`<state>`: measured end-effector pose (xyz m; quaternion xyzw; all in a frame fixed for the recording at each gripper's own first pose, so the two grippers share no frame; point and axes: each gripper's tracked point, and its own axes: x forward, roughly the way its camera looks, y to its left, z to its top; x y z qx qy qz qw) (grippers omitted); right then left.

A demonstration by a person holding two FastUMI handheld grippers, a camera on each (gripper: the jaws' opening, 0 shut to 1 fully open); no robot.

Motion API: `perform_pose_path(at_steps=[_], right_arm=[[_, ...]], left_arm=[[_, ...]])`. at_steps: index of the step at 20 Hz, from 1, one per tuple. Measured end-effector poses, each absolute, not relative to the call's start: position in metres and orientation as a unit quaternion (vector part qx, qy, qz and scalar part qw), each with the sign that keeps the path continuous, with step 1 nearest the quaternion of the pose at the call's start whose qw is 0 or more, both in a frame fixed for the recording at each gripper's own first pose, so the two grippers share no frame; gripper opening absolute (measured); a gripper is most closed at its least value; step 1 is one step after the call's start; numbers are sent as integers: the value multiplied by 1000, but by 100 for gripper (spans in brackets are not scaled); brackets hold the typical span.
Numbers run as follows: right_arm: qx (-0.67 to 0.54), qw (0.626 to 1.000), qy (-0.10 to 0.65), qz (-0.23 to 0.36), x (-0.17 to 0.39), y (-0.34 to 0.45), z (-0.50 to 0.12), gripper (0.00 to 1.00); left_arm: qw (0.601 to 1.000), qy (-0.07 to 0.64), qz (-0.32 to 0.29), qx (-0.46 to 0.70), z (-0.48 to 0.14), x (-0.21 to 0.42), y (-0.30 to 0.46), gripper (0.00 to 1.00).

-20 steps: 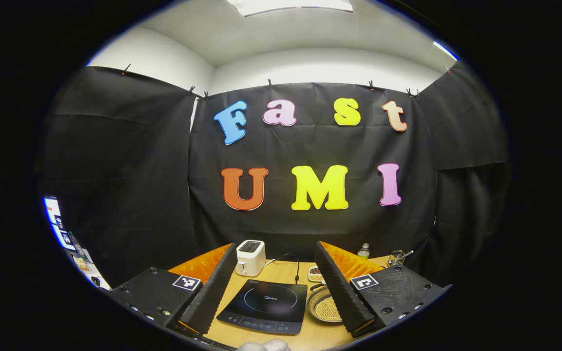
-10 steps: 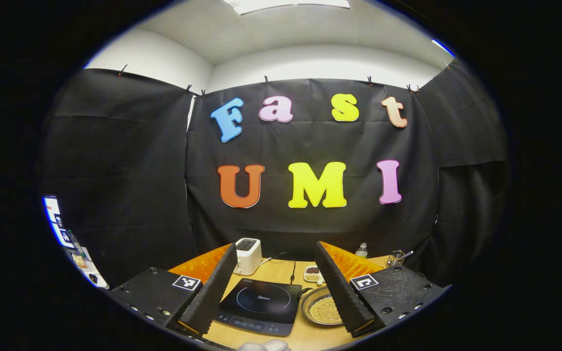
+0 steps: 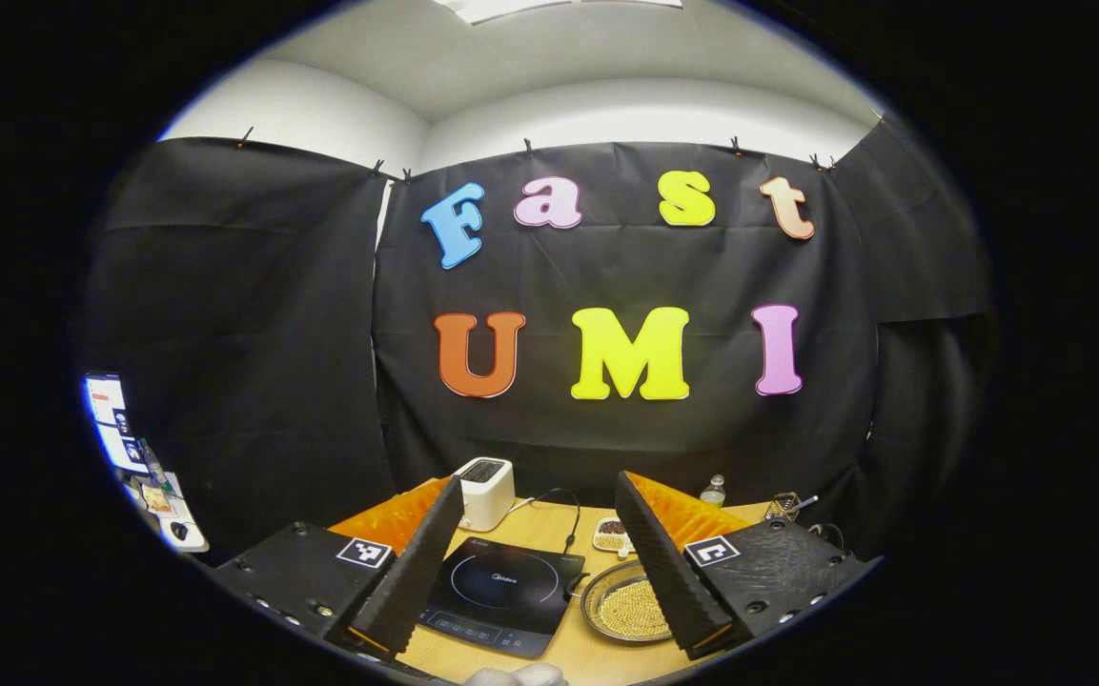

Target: First push the handle of the pot to place it horizontally, then grasp the pot with both hands and set it on the induction cooktop.

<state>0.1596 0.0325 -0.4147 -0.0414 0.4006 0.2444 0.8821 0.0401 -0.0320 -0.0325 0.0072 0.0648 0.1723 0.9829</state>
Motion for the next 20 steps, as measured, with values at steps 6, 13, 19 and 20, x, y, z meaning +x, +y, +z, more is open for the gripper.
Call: perform_pose_path(at_steps=[6,13,19,20], right_arm=[[-59,882,397,245,189,7,-414,4],[-71,888,392,231,194,-1,-410,1],[-66,904,376,191,173,-6,-386,4],[-63,908,373,182,168,-6,-381,4]], left_arm=[[979,73,189,8,-38,49,-44,96],[979,75,192,10,-41,45,-40,96],[984,71,161,13,-44,42,-29,96],[985,73,153,14,-47,41,-28,96]])
